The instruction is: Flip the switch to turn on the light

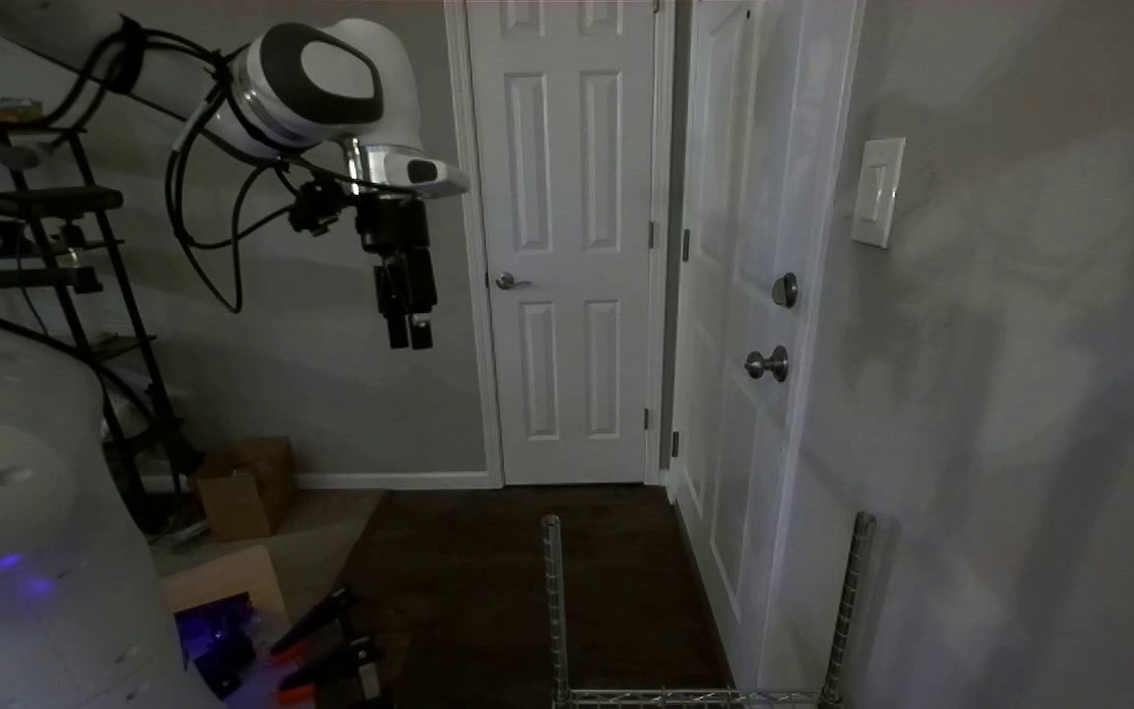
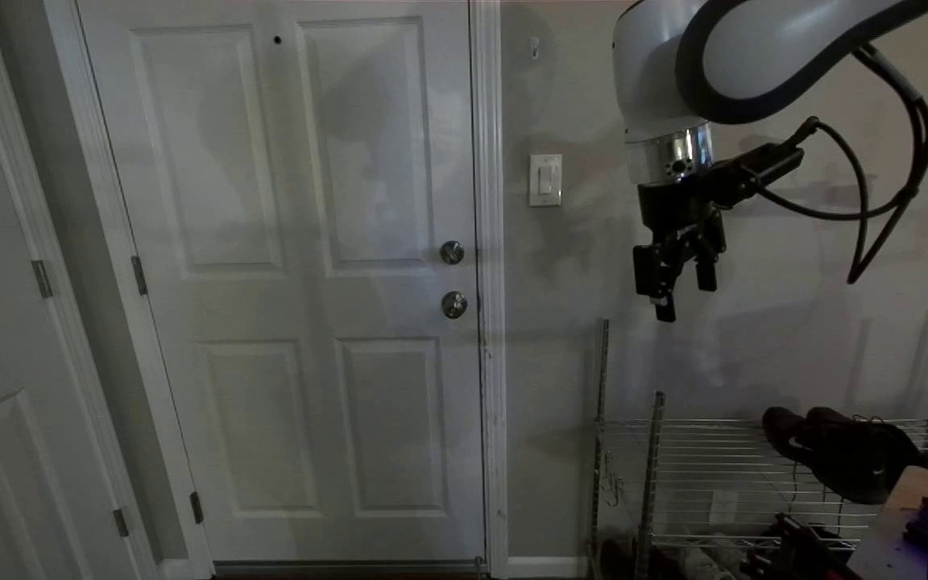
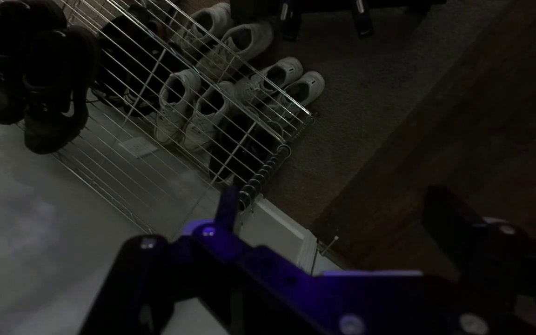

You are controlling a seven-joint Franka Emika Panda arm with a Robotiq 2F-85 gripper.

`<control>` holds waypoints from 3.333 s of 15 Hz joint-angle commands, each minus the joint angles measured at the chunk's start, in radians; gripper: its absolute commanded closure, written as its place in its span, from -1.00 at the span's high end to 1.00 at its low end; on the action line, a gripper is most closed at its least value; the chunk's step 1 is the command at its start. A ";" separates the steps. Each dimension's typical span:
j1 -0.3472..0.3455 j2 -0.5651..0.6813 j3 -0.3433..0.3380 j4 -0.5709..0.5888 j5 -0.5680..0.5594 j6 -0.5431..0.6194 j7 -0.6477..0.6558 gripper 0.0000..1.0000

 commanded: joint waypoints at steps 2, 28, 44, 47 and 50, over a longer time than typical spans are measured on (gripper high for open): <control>0.029 0.009 -0.022 -0.002 -0.006 -0.025 0.018 1.00; -0.132 0.479 -0.242 0.245 -0.891 0.442 0.213 1.00; 0.136 0.698 -0.158 0.262 -1.315 0.072 0.916 1.00; 0.179 0.696 -0.126 0.268 -1.321 -0.076 0.956 1.00; 0.185 0.681 -0.121 0.265 -1.363 -0.113 1.014 1.00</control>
